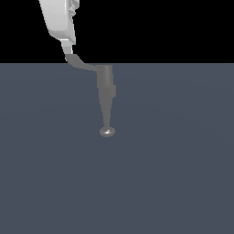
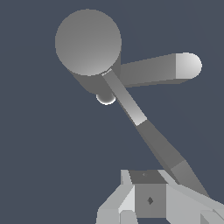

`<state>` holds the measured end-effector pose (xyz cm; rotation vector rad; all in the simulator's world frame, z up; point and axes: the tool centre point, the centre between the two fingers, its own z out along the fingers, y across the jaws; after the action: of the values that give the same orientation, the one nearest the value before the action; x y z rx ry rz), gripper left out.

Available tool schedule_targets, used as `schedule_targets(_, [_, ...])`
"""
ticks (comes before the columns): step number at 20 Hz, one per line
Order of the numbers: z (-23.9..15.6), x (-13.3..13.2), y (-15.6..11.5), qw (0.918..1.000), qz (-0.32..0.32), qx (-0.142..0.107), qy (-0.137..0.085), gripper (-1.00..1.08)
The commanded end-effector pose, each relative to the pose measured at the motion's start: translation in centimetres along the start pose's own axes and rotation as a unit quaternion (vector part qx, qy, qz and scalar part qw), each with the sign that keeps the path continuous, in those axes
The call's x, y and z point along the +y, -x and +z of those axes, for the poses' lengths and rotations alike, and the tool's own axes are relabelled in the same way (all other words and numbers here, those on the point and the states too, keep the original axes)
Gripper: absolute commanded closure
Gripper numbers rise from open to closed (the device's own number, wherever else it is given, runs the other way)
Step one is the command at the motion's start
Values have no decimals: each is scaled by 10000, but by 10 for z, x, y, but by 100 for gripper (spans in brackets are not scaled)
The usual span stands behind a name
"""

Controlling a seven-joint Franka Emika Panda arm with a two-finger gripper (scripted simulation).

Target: Turn on the faucet by rotating a designated handle.

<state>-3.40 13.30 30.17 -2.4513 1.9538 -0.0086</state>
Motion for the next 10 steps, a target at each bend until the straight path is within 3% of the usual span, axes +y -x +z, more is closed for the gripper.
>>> schedule_targets(1, [0, 0, 0, 10000, -3, -1, 1, 108])
schedule_targets(10, [1, 28, -26, 10000, -1, -1, 18, 108])
